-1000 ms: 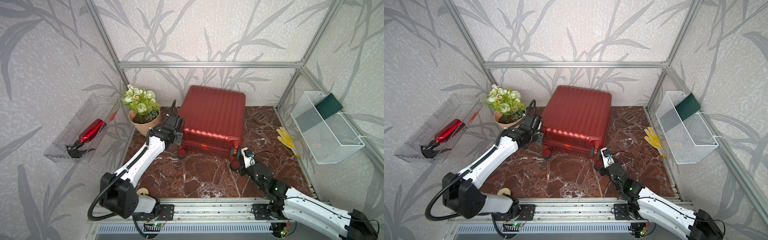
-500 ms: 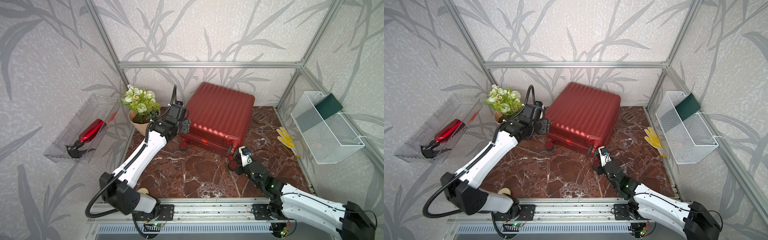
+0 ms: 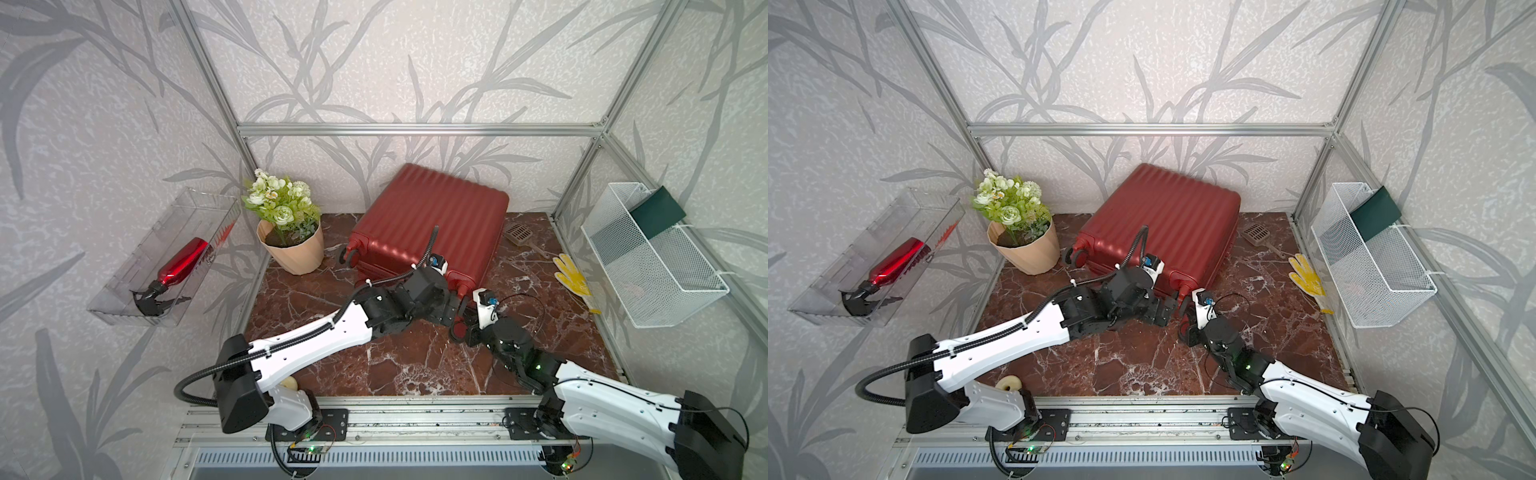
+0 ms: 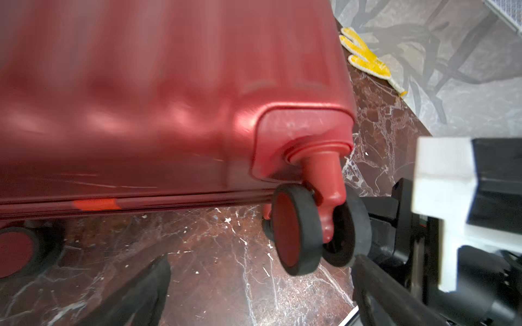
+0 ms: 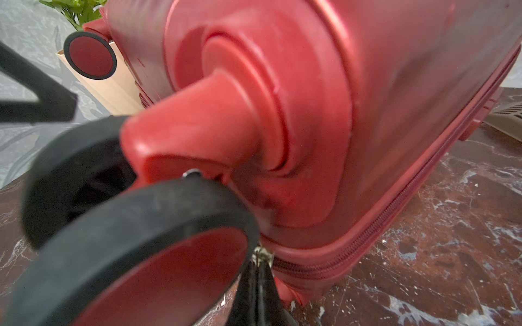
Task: Open the suitcase zippers
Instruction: Unzip the zipper on the suitcase.
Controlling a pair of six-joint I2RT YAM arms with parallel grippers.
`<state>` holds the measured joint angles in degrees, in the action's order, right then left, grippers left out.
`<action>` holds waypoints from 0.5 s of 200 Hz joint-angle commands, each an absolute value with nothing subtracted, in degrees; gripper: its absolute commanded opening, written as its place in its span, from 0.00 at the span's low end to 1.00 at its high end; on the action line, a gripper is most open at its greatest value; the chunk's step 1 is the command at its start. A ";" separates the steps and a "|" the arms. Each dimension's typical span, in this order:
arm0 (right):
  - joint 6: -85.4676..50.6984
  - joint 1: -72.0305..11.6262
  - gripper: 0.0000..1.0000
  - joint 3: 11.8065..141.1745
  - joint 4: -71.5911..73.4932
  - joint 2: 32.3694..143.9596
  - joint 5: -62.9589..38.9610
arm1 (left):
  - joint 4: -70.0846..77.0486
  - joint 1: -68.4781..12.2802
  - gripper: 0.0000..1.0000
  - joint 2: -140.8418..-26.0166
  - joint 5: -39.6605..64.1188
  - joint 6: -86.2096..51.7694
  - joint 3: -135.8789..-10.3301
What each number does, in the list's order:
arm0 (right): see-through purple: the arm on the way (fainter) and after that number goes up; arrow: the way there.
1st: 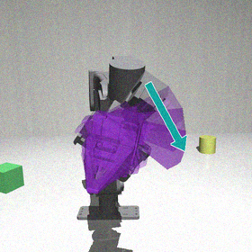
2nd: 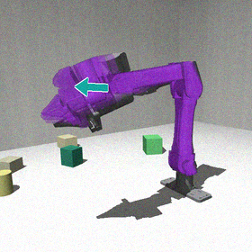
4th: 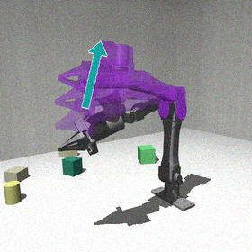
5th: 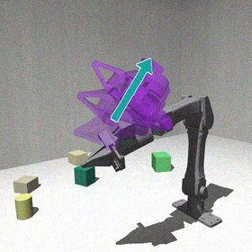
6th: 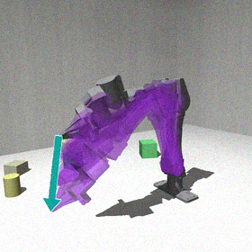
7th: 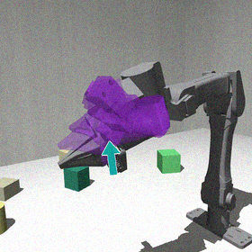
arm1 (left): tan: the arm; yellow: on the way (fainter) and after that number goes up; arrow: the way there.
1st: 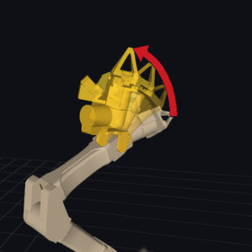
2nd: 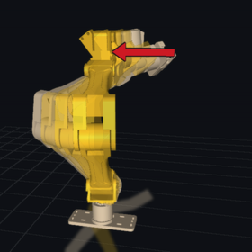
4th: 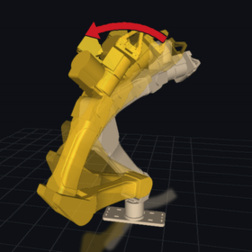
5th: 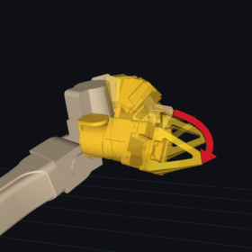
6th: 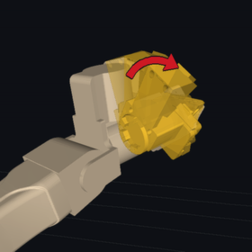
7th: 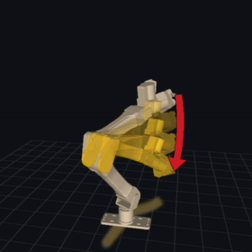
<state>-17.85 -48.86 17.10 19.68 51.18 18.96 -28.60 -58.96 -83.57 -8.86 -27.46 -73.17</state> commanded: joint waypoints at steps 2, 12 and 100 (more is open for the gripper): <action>-18.64 -49.31 0.00 19.34 21.65 47.64 18.93 | -25.72 -60.41 0.99 -84.68 -9.85 -30.32 -76.29; -18.73 -49.31 0.00 19.15 20.94 47.00 19.05 | -25.45 -61.11 0.99 -85.15 -10.13 -30.45 -76.52; -19.70 -49.30 0.00 16.44 22.85 46.15 20.87 | -28.77 -62.75 0.93 -92.24 -15.41 -31.20 -83.28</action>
